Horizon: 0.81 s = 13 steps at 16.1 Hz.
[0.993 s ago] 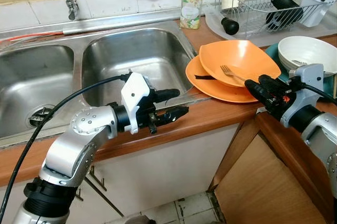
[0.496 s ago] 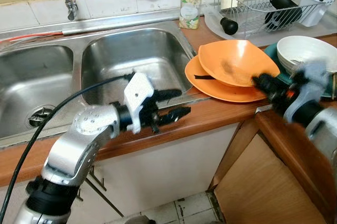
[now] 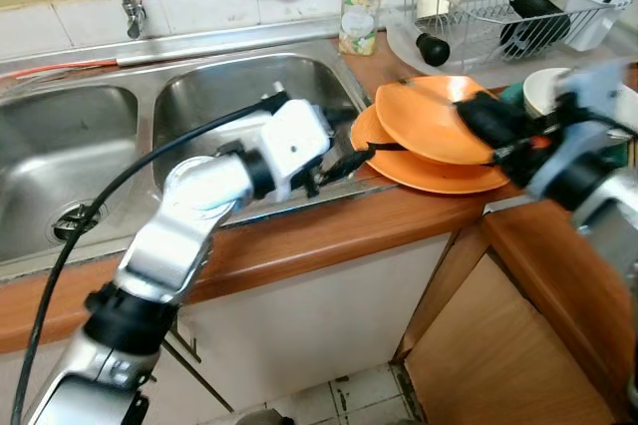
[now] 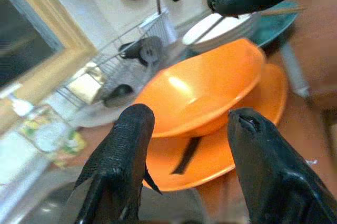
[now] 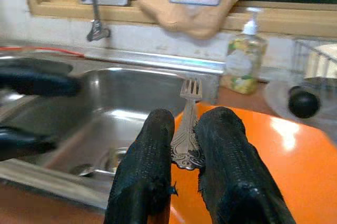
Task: Kitchen organization
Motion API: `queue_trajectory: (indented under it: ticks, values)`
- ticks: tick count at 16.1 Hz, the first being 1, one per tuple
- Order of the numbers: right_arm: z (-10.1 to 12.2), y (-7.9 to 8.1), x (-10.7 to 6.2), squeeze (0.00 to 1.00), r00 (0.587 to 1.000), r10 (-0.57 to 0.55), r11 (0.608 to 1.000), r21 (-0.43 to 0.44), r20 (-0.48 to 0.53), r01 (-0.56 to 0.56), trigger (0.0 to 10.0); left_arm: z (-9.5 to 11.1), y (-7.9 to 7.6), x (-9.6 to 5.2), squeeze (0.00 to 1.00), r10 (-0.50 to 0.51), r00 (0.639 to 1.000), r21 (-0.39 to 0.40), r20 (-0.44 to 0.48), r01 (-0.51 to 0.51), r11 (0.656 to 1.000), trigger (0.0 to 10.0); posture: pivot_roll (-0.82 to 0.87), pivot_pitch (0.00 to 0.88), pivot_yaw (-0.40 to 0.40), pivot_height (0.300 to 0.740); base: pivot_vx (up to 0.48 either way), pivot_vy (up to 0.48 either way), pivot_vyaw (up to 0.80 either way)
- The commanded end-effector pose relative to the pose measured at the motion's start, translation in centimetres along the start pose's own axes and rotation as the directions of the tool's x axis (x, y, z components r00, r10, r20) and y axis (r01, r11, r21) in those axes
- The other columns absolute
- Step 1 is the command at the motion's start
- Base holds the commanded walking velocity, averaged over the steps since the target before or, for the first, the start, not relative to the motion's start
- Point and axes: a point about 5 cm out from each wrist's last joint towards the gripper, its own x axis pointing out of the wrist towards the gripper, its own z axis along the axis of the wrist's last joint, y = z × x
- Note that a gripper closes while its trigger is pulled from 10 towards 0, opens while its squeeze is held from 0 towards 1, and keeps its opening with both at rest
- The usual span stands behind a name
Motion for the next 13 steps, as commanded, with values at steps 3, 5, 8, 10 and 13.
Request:
queue_trajectory:
  ticks: [3, 5, 8, 10, 13]
  values:
    - [0.3, 2.5, 1.1, 0.00, 0.994, 0.108, 0.994, 0.004, 0.003, -0.108, 0.0, -0.8, 0.8, 0.9, 0.00, 0.042, 0.998, 0.151, -0.038, -0.036, 0.988, 10.0, -0.06, 0.000, 0.053, 0.740, 0.000, 0.000, 0.00]
    - [0.3, 3.1, 1.5, 0.00, 0.991, 0.137, 0.991, 0.003, -0.001, -0.137, 0.0, -1.0, 1.2, 1.4, 0.00, 0.040, 0.998, 0.211, -0.044, -0.030, 0.977, 0.0, -0.05, 0.000, 0.053, 0.740, 0.000, 0.000, 0.00]
    - [0.3, 3.5, 1.8, 0.00, 0.988, 0.158, 0.988, 0.004, 0.000, -0.158, 0.0, -1.3, 1.3, 2.0, 0.00, 0.042, 0.998, 0.249, -0.042, -0.030, 0.968, 0.0, -0.05, 0.000, 0.050, 0.740, 0.000, 0.000, 0.00]
    - [0.4, 3.8, 2.0, 0.00, 0.984, 0.176, 0.984, 0.004, -0.003, -0.176, 0.0, -1.4, 1.3, 2.7, 0.00, 0.049, 0.998, 0.273, -0.035, -0.038, 0.961, 0.0, -0.06, 0.000, 0.049, 0.740, 0.000, 0.000, 0.00]
    - [0.4, 4.1, 2.2, 0.00, 0.982, 0.189, 0.982, 0.004, -0.002, -0.189, 0.0, -1.7, 1.5, 2.9, 0.00, 0.053, 0.998, 0.293, -0.039, -0.039, 0.955, 0.0, -0.06, 0.000, 0.051, 0.740, 0.000, 0.000, 0.00]
